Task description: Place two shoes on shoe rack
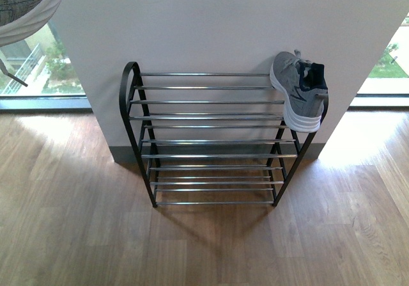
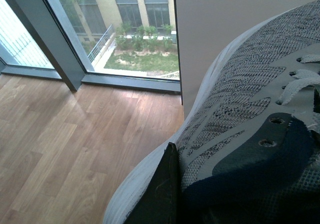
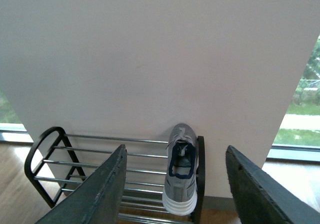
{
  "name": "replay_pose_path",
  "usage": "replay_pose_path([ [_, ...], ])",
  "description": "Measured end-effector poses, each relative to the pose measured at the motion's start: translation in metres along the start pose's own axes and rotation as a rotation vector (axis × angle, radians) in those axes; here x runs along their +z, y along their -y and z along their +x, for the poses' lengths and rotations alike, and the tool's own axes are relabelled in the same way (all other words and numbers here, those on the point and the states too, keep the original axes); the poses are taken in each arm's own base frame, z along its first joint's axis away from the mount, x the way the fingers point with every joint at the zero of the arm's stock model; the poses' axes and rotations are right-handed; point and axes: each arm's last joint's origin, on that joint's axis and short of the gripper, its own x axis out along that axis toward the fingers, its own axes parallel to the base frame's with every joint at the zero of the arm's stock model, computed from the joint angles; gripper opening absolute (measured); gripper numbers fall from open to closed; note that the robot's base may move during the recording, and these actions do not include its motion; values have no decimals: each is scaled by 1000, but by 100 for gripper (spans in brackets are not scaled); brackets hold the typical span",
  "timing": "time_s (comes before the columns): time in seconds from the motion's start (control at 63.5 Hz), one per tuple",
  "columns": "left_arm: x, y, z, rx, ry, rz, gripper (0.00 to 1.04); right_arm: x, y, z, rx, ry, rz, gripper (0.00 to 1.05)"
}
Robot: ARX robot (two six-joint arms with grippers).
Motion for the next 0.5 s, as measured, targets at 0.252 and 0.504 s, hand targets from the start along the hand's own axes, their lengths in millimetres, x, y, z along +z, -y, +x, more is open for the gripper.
replay_pose_path([
  [0.252, 0, 0, 0, 0, 0, 0, 2, -13, -11, -32, 3, -2, -15, 1],
  [0.504, 0, 0, 0, 0, 0, 0, 2, -22, -24, -57, 7, -5, -17, 2],
])
